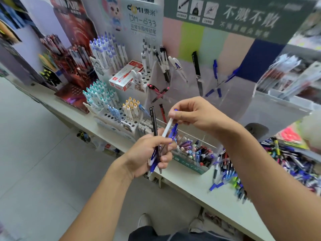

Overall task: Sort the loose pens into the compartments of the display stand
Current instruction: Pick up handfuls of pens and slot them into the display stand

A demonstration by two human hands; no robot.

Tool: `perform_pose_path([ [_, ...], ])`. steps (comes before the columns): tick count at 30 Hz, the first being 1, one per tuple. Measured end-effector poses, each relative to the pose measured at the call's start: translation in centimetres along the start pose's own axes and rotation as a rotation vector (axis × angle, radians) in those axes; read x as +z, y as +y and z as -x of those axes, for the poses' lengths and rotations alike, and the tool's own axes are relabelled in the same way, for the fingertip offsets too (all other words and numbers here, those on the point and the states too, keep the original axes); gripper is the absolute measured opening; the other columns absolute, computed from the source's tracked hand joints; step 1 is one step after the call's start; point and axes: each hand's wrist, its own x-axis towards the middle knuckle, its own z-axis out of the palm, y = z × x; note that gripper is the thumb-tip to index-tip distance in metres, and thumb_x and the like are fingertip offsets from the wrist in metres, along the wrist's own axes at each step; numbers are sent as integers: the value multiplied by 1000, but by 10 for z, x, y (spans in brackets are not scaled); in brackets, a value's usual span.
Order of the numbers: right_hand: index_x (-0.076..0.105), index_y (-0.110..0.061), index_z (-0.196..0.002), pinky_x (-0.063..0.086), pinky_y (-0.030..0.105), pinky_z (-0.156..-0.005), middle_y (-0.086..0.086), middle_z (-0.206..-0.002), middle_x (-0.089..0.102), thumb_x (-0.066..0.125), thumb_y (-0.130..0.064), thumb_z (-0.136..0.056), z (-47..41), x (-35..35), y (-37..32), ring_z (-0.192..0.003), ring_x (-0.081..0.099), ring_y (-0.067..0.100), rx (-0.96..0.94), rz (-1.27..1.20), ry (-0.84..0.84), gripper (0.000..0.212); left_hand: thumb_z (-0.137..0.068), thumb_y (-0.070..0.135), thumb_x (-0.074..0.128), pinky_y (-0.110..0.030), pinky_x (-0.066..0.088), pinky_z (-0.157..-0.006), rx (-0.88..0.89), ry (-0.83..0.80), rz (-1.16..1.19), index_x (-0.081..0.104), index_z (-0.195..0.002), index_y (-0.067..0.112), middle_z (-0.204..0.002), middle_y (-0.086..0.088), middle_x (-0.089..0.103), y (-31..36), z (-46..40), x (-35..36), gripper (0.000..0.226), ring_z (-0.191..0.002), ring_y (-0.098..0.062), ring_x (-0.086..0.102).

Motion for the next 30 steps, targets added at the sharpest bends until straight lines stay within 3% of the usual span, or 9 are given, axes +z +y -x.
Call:
perform_pose_path([
  [3,72,-9,-85,42,14,-53,0,-65,69,67,-10,-95,21,-28,-1,-55,54,5,-42,-54,273,11,-93,18,63,-15,16,-35,39,101,-51,56,-116,6,-71,1,38,-6,-1,4,26,-46,-7,25],
  [6,70,-6,-90,55,18,-58,8,-73,74,66,-10,-94,53,-42,2,-61,64,12,-73,-255,521,6,-87,25,65,-14,16,-33,170,282,-9,67,-116,12,-66,3,32,-8,-6,8,31,-44,-4,19],
  [12,67,5,-94,62,32,-72,22,-86,75,70,-5,-85,80,5,27,-78,74,30,126,-408,262,13,-81,27,71,-15,18,-33,363,474,98,61,-87,12,-53,8,31,7,-24,34,19,-38,-2,19],
  [16,73,-6,-96,59,26,-73,7,-85,78,75,-17,-83,75,2,25,-76,71,14,91,-93,70,16,-82,17,77,-16,27,-32,329,532,-97,51,-69,14,-49,4,30,14,-24,34,29,-34,-6,24],
  [20,77,-12,-102,46,12,-58,-9,-72,72,73,-28,-82,57,-8,-6,-60,59,-3,-71,-29,186,26,-72,10,87,-14,37,-38,343,615,-441,65,-73,4,-45,4,56,16,-21,31,24,-34,-4,45],
  [22,78,-11,-96,50,17,-59,-3,-75,75,77,-28,-82,45,-7,-16,-63,63,2,-95,38,162,22,-62,22,92,-18,49,-52,385,621,-580,71,-76,-1,-58,-4,69,16,-21,29,35,-49,-9,64],
  [24,78,-12,-90,53,23,-62,3,-78,76,78,-27,-84,36,-5,-20,-66,64,9,-93,136,122,17,-53,35,91,-24,55,-62,392,622,-649,74,-77,0,-67,-11,73,16,-19,28,46,-61,-14,70],
  [27,75,-8,-88,48,21,-57,6,-74,73,74,-21,-91,26,-1,-19,-60,59,7,-130,208,146,13,-57,34,89,-19,53,-60,423,620,-619,76,-81,4,-66,-9,72,16,-15,24,41,-58,-12,68],
  [30,71,-5,-86,49,22,-48,1,-66,70,64,-8,-97,12,-8,-25,-52,61,11,-213,153,381,13,-85,22,77,-12,36,-40,355,579,-351,70,-98,6,-55,3,48,17,-8,21,21,-38,-4,42],
])
